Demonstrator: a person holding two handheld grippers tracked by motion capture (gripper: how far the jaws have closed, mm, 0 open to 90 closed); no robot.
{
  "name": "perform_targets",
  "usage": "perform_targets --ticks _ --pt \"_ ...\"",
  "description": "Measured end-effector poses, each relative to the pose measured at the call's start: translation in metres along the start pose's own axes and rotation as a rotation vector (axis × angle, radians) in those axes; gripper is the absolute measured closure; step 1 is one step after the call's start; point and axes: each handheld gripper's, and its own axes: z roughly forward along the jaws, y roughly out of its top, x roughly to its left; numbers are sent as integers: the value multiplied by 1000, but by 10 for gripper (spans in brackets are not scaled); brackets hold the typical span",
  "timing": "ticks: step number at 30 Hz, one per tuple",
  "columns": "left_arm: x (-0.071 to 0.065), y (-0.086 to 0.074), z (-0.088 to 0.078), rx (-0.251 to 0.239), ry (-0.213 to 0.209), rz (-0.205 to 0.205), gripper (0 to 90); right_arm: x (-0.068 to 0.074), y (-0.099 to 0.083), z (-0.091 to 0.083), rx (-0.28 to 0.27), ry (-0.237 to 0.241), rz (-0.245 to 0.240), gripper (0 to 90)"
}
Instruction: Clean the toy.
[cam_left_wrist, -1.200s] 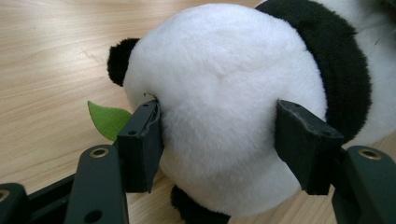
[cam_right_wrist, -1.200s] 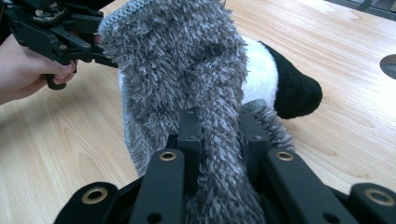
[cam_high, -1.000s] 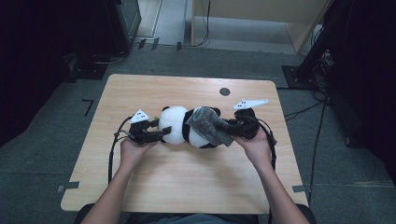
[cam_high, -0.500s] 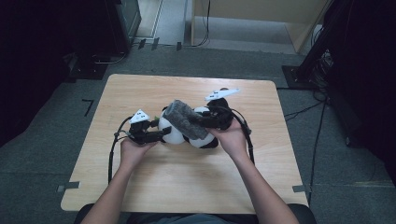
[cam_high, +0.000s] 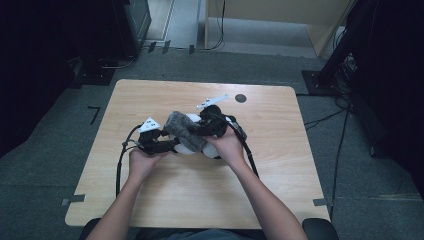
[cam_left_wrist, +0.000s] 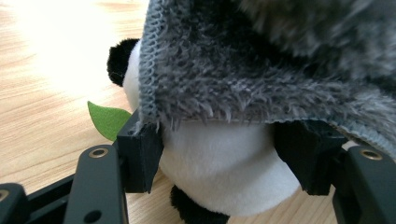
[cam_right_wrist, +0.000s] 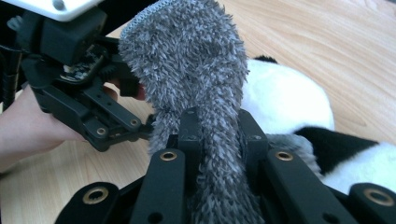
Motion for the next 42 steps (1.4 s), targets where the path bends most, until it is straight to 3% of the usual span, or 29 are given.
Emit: perform_targets --ticks 6,12,19,26,30,34,42 --pt "-1 0 1 0 7 -1 353 -5 -7 -8 11 -22 7 770" --pt "-2 0 1 -2 8 1 353 -5 -18 -25 20 -52 -22 771" --pt "-2 0 1 -2 9 3 353 -8 -35 -52 8 -69 -36 765" --pt "-2 0 1 0 7 1 354 -17 -63 -85 -33 -119 -64 752" --pt "-2 0 1 0 8 1 354 -26 -79 -99 -35 -156 -37 752" --pt "-2 0 1 -2 8 2 355 -35 -88 -103 -52 -150 -1 753" --pt "-2 0 1 1 8 -3 355 -41 -82 -114 -86 -186 10 755"
